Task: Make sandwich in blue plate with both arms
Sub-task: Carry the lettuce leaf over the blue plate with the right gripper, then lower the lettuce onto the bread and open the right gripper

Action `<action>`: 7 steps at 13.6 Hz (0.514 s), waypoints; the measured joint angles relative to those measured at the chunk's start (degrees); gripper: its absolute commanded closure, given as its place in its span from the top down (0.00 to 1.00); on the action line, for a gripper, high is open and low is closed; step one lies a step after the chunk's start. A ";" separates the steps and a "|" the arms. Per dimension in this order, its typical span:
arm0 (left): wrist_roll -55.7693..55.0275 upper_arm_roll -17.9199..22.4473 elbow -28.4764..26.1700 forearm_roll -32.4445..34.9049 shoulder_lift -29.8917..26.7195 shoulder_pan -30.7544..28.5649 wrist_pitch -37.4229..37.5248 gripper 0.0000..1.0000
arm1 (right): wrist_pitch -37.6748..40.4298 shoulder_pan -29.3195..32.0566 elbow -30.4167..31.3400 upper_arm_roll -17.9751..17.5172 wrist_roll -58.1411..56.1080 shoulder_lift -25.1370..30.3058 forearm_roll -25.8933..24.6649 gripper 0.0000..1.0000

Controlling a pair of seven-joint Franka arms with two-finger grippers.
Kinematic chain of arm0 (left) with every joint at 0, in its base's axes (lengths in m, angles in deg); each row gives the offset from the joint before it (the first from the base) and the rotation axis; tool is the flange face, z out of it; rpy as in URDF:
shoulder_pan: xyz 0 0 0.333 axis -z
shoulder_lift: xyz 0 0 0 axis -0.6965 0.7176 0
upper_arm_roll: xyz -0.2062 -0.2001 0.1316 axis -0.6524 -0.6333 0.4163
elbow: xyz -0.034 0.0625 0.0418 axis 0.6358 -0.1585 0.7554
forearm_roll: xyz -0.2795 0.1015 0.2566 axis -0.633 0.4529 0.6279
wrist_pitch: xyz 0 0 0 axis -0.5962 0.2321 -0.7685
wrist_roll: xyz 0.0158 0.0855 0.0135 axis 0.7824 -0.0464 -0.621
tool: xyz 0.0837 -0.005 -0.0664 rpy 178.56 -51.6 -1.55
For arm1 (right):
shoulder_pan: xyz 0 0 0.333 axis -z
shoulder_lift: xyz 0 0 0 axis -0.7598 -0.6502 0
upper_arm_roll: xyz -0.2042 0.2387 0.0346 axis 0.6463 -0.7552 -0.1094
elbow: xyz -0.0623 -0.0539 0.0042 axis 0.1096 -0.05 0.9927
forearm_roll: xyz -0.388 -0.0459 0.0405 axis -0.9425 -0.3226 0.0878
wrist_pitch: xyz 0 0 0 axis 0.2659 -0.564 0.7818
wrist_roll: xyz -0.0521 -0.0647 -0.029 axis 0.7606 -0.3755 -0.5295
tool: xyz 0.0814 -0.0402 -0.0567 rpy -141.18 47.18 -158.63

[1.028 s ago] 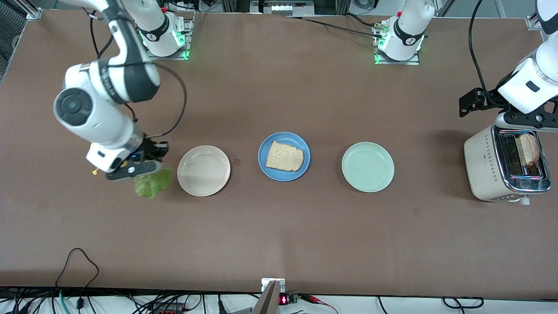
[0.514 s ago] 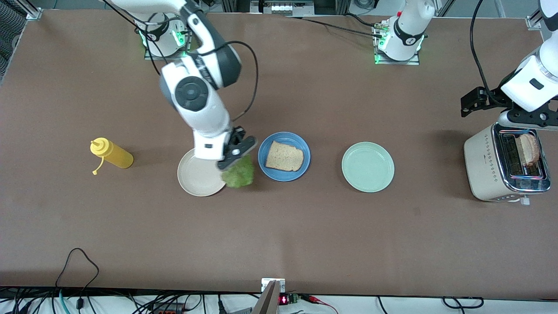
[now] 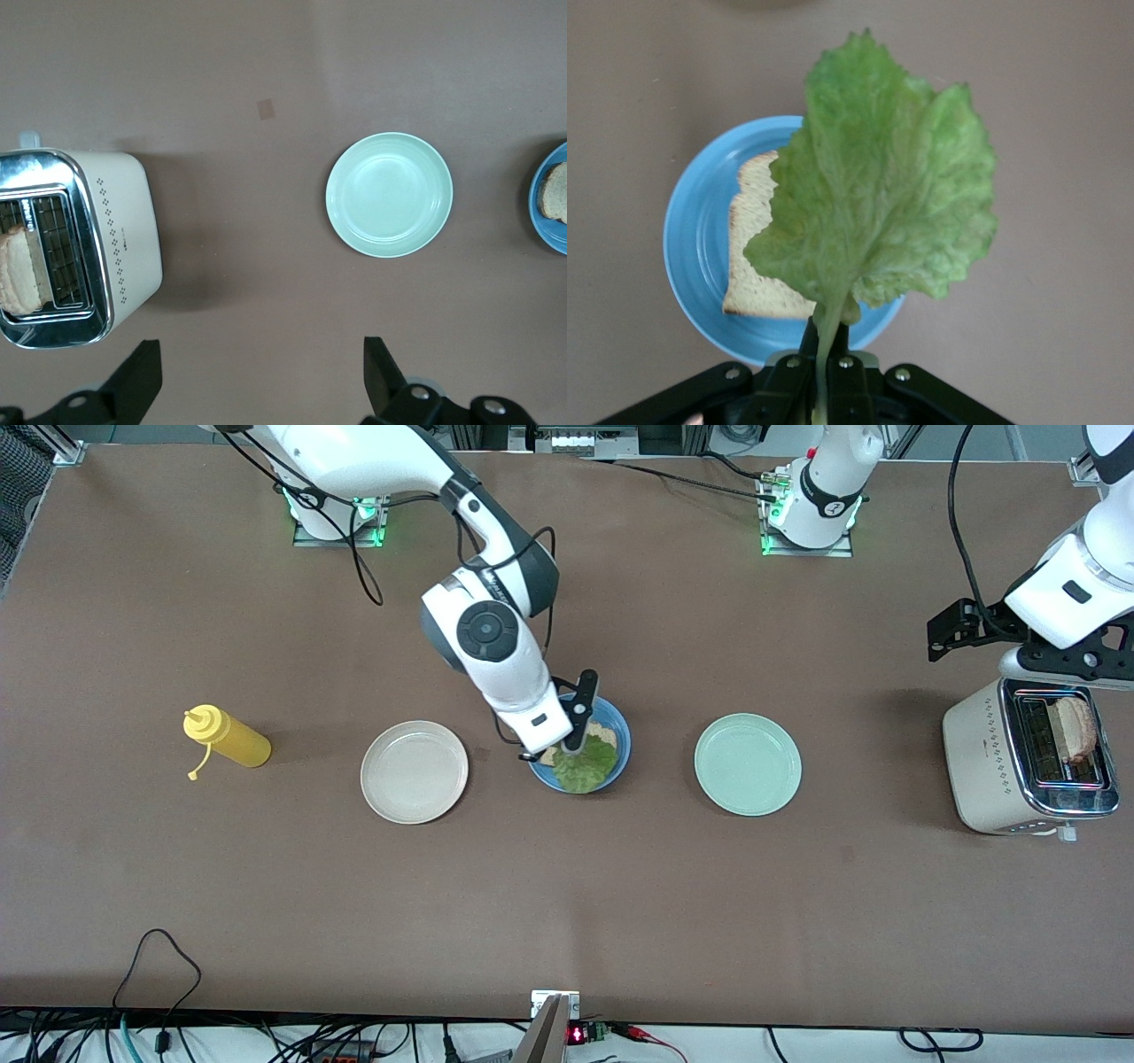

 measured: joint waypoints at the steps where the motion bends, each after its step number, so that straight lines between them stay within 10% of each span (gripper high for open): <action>1: -0.02 -0.08 0.21 0.00 0.00 0.13 0.00 1.00 | 0.01 -0.71 -0.84 -0.04 -1.92 -1.14 -0.07 0.00; 7: -0.02 -0.14 0.42 0.00 0.00 0.16 0.00 1.00 | 0.05 -3.52 -1.91 -0.05 -4.90 -5.04 -7.73 0.00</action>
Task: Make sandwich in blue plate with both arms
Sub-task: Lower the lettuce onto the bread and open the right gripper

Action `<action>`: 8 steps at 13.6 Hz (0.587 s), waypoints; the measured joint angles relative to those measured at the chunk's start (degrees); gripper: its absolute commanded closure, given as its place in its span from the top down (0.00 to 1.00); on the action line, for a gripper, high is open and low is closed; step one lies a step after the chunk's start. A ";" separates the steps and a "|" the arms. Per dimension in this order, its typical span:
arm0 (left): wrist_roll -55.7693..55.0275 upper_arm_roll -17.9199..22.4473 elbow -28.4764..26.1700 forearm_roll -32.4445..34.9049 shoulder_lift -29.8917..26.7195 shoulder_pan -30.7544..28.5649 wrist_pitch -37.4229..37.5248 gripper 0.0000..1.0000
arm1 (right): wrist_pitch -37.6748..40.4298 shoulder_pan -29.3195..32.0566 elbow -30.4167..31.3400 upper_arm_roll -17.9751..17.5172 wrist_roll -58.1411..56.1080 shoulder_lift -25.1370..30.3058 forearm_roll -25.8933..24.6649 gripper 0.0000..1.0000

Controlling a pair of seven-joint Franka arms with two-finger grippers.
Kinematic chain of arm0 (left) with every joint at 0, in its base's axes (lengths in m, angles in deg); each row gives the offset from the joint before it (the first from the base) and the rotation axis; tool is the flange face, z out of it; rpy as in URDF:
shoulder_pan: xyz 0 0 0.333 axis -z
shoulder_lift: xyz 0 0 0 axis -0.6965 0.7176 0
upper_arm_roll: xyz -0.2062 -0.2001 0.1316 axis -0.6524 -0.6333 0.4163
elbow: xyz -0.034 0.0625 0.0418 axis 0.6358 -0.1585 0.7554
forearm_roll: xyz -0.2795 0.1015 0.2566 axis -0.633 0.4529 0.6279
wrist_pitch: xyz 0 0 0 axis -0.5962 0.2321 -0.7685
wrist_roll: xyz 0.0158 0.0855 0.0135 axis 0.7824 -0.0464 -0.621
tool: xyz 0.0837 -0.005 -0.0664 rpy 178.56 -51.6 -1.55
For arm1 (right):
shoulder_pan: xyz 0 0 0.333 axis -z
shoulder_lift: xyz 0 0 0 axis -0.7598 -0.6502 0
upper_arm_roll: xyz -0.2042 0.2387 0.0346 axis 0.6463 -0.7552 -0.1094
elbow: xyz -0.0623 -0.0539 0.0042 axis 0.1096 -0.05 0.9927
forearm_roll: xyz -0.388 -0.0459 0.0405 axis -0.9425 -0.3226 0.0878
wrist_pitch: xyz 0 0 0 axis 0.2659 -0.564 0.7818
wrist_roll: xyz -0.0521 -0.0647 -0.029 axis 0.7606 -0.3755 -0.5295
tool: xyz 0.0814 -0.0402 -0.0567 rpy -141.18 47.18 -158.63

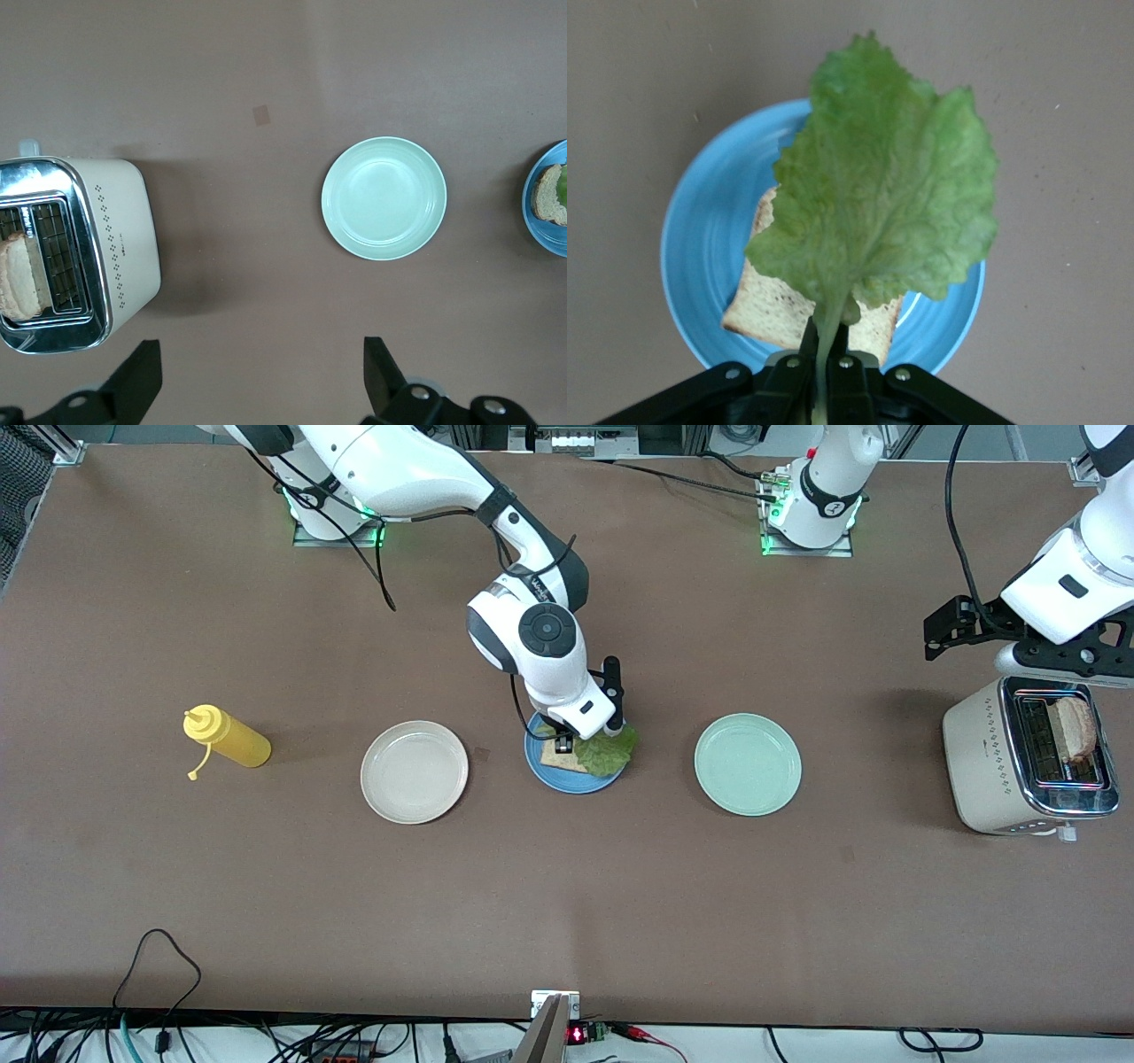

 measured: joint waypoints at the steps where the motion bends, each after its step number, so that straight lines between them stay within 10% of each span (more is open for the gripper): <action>1: 0.00 0.00 0.00 0.00 0.00 0.00 0.00 1.00 | 0.02 0.01 -0.03 0.08 -0.09 -0.19 -0.86 0.00; 8: -0.02 0.20 0.05 0.00 0.00 -0.22 0.27 1.00 | 0.12 0.00 -0.13 0.16 -0.50 -2.47 -1.53 0.00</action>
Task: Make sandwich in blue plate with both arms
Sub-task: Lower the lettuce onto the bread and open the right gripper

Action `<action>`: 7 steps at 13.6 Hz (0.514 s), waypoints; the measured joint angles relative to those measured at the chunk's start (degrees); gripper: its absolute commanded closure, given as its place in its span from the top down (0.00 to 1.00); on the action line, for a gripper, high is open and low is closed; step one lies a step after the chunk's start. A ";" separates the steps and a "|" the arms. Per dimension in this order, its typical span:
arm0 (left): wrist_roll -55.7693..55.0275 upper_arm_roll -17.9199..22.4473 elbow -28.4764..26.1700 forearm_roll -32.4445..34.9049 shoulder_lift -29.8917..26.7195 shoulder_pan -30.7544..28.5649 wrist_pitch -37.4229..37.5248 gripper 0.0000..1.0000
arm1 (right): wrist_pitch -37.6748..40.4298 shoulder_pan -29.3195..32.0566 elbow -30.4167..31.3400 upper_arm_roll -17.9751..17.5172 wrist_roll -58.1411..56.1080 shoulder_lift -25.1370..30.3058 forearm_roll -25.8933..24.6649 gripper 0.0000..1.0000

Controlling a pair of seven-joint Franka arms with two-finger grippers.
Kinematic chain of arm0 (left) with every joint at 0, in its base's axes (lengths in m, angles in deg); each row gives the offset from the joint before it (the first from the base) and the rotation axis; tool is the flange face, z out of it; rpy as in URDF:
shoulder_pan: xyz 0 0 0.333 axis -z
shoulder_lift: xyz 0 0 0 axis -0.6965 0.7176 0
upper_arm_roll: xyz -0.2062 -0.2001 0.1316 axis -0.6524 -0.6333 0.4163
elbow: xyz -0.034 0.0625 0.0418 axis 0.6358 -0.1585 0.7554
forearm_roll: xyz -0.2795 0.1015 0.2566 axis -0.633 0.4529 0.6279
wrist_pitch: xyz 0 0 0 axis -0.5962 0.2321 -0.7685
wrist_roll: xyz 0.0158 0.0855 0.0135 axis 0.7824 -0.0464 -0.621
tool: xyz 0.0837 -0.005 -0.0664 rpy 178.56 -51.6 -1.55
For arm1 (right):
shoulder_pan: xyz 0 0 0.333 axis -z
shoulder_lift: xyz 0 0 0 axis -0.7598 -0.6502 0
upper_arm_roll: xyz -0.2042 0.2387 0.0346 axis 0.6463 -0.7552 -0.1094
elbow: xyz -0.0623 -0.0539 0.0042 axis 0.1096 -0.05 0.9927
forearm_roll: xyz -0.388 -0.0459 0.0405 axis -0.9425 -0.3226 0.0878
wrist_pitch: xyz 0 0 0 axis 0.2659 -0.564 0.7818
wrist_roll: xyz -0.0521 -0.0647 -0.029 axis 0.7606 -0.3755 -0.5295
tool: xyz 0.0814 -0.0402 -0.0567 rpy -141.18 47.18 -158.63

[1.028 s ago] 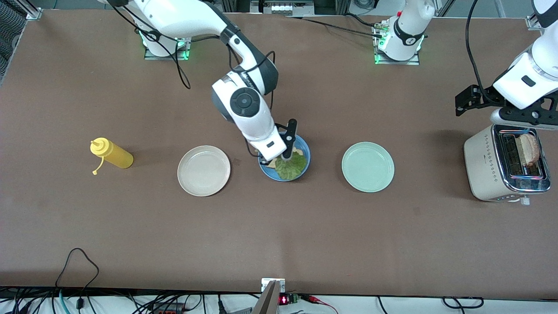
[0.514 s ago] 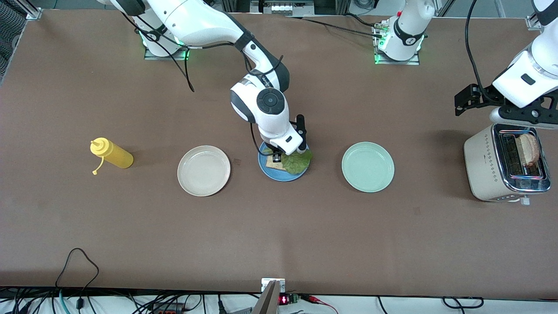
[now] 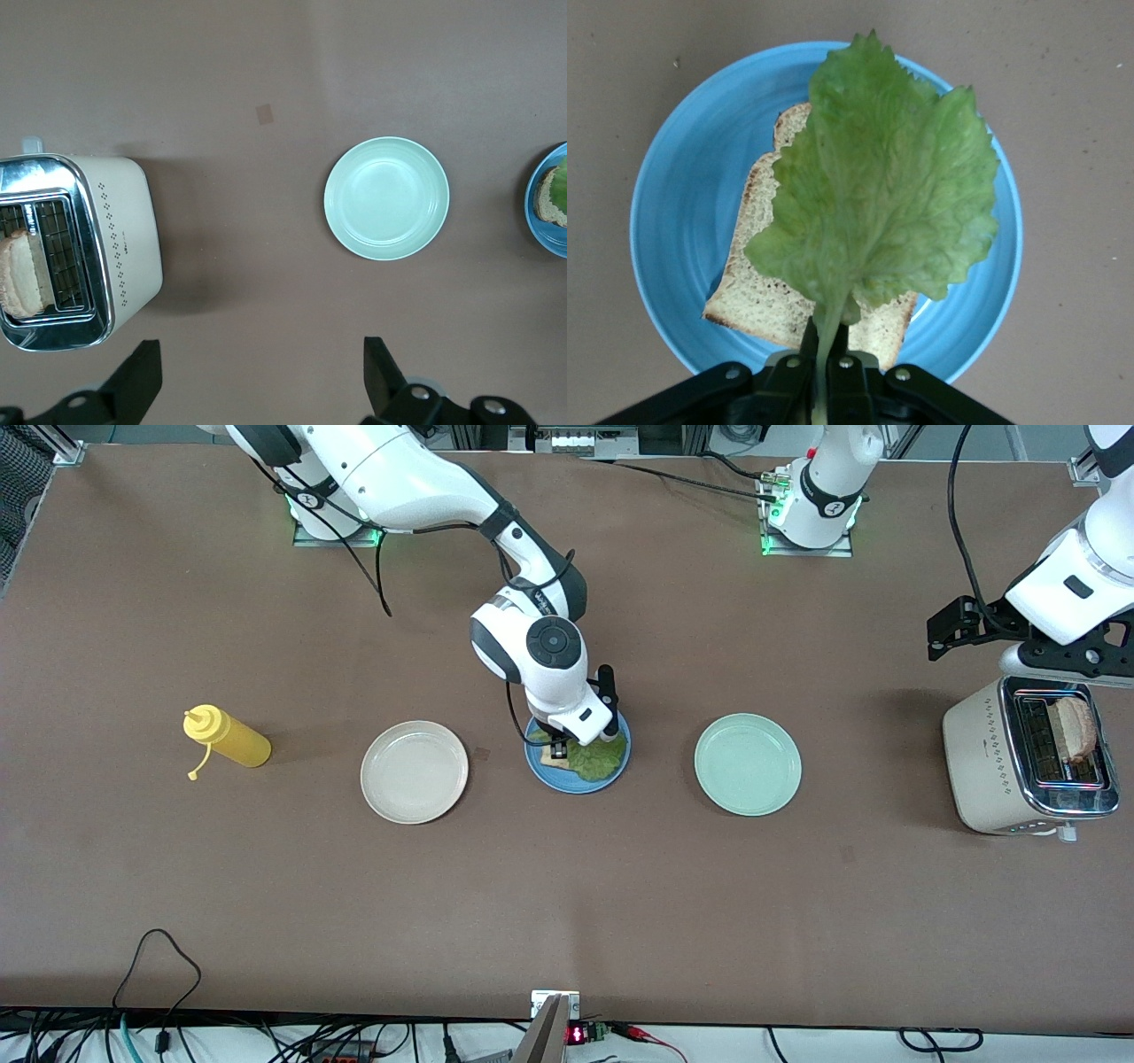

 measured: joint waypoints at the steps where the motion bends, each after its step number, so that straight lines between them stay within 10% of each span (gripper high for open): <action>1: 0.00 0.00 0.06 0.00 0.00 0.00 0.47 1.00 | 0.01 0.00 0.00 0.00 0.00 -0.15 -0.04 0.00; 7: -0.01 0.00 0.70 0.00 0.00 0.00 0.99 1.00 | 0.17 -0.28 -0.04 -0.04 2.15 -1.46 -0.03 0.15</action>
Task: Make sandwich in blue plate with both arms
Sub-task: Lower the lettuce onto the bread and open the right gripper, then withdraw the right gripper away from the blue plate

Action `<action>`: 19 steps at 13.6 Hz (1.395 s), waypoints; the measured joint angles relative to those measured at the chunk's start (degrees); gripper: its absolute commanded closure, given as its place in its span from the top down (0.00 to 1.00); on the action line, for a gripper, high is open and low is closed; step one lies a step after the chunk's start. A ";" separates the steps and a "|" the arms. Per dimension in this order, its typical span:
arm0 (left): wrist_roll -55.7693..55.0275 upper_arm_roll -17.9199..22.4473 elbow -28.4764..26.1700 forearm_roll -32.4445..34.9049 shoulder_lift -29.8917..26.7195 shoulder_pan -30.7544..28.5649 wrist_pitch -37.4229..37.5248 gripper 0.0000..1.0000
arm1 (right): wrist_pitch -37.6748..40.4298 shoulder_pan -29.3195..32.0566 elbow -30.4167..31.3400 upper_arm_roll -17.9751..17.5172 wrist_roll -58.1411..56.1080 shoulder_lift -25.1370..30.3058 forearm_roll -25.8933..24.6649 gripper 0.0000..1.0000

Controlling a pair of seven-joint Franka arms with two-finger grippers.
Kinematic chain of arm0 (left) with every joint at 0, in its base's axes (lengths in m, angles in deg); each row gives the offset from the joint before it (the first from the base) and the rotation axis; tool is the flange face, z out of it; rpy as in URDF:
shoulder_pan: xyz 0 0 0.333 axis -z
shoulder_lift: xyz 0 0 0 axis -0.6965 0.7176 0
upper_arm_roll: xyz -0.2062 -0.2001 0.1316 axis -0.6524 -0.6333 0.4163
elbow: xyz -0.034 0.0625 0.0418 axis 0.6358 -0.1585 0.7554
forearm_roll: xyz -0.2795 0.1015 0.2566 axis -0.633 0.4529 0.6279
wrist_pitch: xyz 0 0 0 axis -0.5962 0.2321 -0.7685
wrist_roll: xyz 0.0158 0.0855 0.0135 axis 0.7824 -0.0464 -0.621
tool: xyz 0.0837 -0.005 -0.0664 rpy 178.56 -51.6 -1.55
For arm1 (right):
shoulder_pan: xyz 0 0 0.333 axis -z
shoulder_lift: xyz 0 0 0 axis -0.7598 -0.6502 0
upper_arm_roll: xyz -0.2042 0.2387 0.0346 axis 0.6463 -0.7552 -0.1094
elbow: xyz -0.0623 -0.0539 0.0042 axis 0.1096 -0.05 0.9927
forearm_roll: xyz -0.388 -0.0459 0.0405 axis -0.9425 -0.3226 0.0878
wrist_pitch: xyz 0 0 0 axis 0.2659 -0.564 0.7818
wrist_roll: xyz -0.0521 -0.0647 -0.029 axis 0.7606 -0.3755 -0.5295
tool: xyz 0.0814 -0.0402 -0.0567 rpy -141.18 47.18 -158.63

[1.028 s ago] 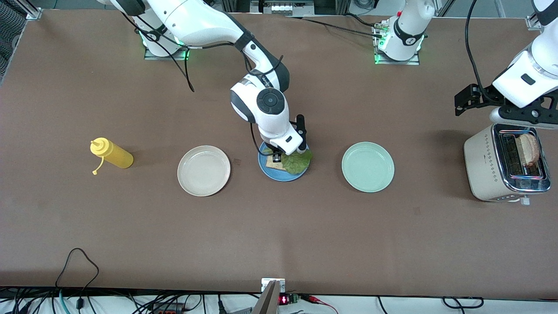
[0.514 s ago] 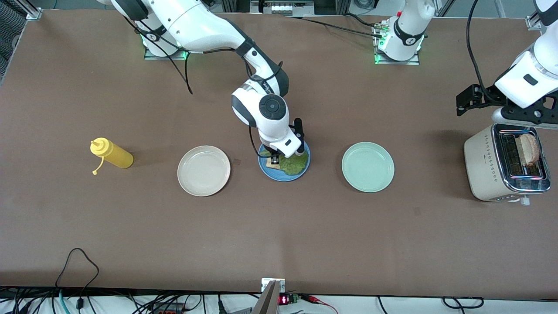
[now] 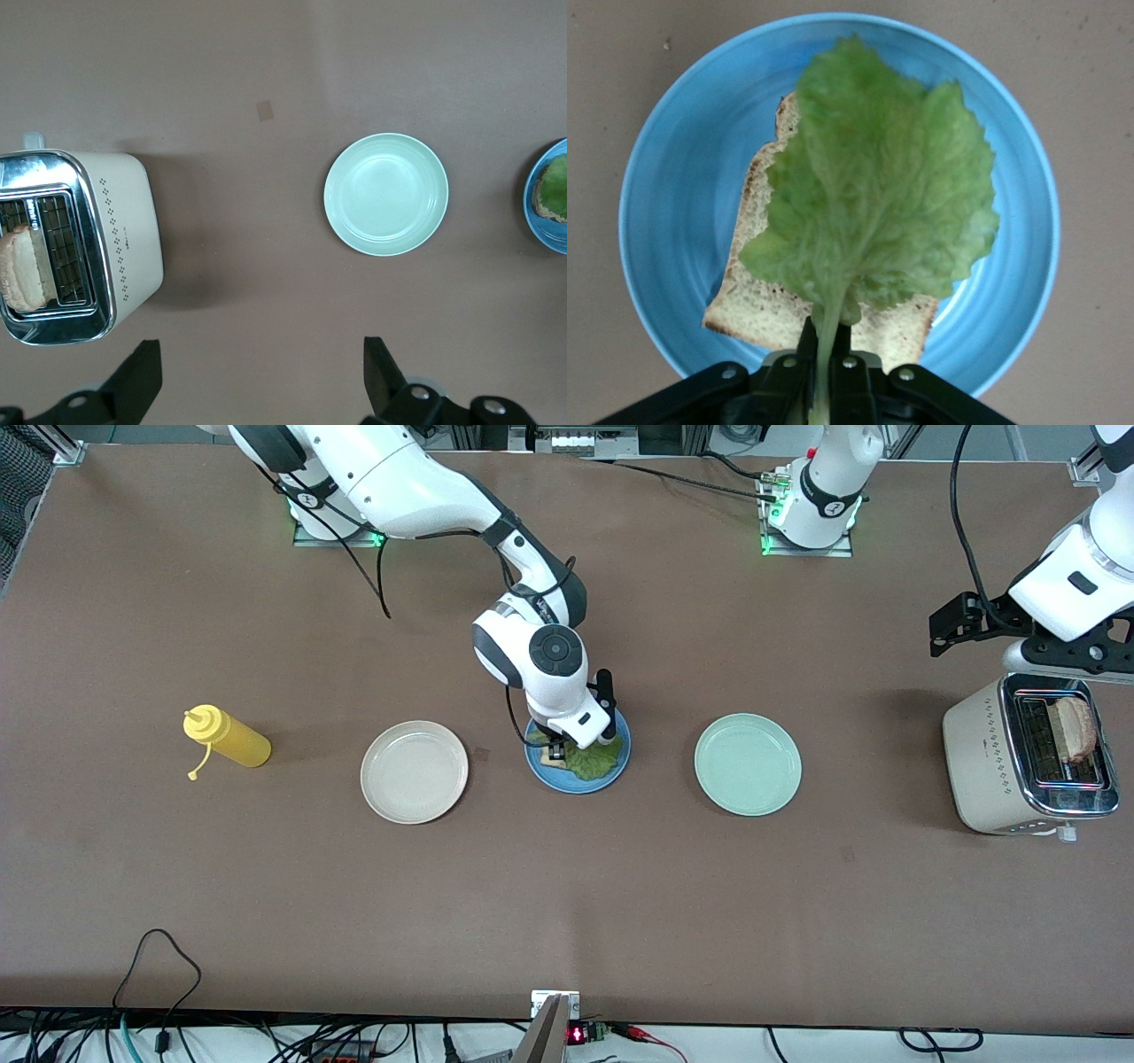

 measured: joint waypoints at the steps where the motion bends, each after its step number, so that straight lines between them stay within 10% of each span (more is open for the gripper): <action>1: 0.00 0.00 0.02 0.00 0.00 0.00 0.00 1.00 | 0.00 -0.36 -0.02 -0.01 0.42 -0.06 0.00 0.15; 2: 0.00 0.00 0.02 0.00 0.03 0.00 0.00 1.00 | 0.04 -0.77 -0.12 -0.01 0.77 -0.05 0.00 0.18; 3: 0.00 0.00 0.02 0.00 0.11 0.00 0.00 1.00 | 0.10 -1.10 -0.21 -0.02 1.07 -0.05 0.00 0.44; 4: 0.00 0.00 0.02 0.00 0.25 0.00 0.00 1.00 | 0.11 -1.29 -0.22 -0.01 1.30 -0.05 0.00 0.99; 11: -0.02 0.00 1.66 0.00 2.49 0.00 -0.03 1.00 | 1.97 1.80 -2.42 0.87 2.28 1.51 3.17 1.00; 19: -0.08 0.50 2.48 0.01 2.83 -0.30 0.30 1.00 | 15.00 10.34 -3.61 1.26 7.72 16.49 6.06 1.00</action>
